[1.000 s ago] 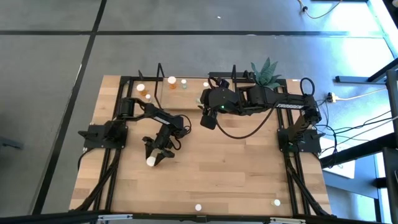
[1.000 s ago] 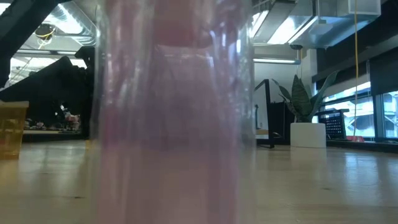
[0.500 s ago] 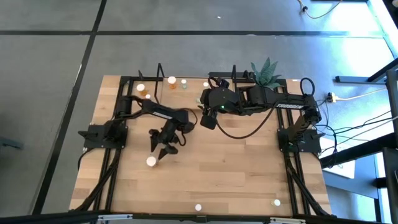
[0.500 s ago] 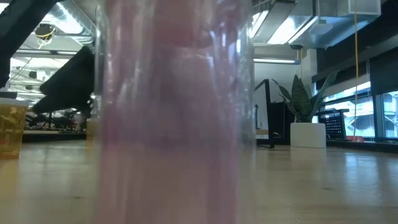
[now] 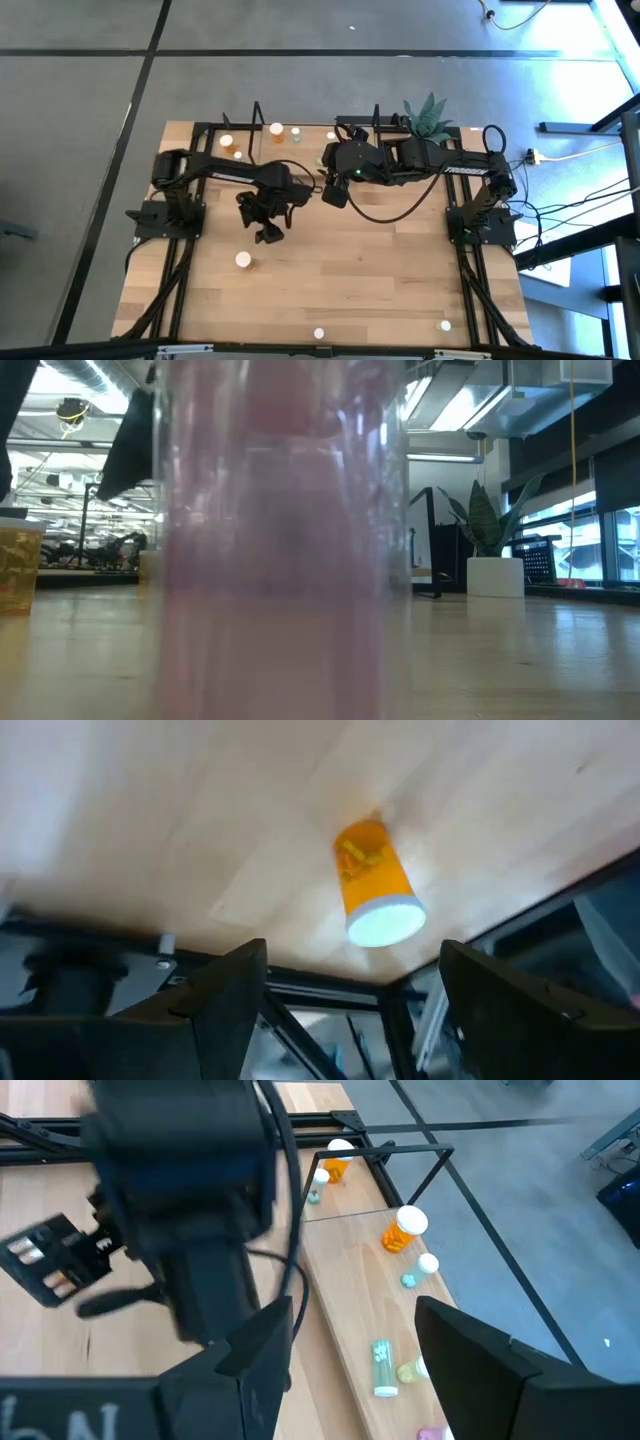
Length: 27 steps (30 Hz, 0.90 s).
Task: Pick and place medicine bottles onto shelf by color
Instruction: Put the bottom orange pill bottle on the shelf aligned with the other orange pill bottle
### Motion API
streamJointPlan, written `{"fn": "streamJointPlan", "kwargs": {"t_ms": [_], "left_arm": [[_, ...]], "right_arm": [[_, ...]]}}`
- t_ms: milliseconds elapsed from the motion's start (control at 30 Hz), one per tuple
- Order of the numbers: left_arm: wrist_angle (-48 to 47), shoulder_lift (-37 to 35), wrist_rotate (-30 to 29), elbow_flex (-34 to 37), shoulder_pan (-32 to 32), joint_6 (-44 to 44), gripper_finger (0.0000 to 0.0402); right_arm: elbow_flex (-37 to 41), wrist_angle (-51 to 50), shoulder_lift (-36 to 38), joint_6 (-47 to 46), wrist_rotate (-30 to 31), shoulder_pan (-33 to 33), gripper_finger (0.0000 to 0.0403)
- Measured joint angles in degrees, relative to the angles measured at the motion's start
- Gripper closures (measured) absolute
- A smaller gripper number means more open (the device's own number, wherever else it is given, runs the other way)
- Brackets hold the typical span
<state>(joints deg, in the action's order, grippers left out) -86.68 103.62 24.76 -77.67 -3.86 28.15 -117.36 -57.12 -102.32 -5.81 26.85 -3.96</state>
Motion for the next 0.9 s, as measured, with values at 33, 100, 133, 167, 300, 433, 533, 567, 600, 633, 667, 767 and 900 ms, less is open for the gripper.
{"fn": "streamJointPlan", "kwargs": {"t_ms": [33,100,133,167,300,433,533,567,600,633,667,767,900], "left_arm": [[0.16,-1.34,-1.15,0.0,0.43,1.49,0.0111],[0.2,-3.96,-3.79,0.02,1.29,4.45,0.0111],[0.16,-5.34,-4.87,0.02,1.71,5.67,0.0111],[-0.09,-6.63,-6.05,0.02,2.07,6.3,0.0111],[-0.01,-11.92,-7.73,0.02,3.78,10.31,0.0111],[-0.02,-16.64,-11.87,0.02,6.31,14.46,0.0111],[0.1,-19.8,-15.28,0.02,8.28,16.89,0.0111],[0.49,-20.86,-16.37,0.02,9.11,17.52,0.0111],[0.78,-21.84,-17.5,0.02,9.98,18.19,0.0111],[0.92,-22.74,-18.65,0.02,10.86,18.59,0.0111],[0.99,-23.56,-19.51,0.02,11.74,19.17,0.0111],[0.99,-25.52,-20.65,0.02,14.06,21.06,0.0111],[1.05,-26.85,-22.66,0.02,17.1,24.06,0.0111]], "right_arm": [[0.0,0.02,0.0,0.03,0.0,0.0,0.0189],[0.0,0.02,0.0,0.12,0.0,0.01,0.0189],[0.0,0.02,0.0,0.07,-0.02,-0.01,0.0189],[0.0,0.04,0.0,0.01,0.0,0.01,0.0189],[0.0,0.16,0.0,0.1,0.01,0.01,0.0189],[0.0,0.24,0.0,0.12,0.01,-0.01,0.0189],[0.0,0.24,0.0,0.01,0.02,-0.01,0.0189],[0.0,0.24,0.0,0.03,0.0,0.01,0.0189],[0.0,0.25,0.0,0.1,-0.02,0.01,0.0189],[0.0,0.24,0.0,0.12,0.01,-0.01,0.0189],[0.0,0.24,0.0,0.07,0.01,-0.01,0.0189],[0.0,0.27,0.0,1.49,0.1,0.0,0.0189],[0.0,0.39,0.0,7.58,0.42,0.03,0.0189]]}}
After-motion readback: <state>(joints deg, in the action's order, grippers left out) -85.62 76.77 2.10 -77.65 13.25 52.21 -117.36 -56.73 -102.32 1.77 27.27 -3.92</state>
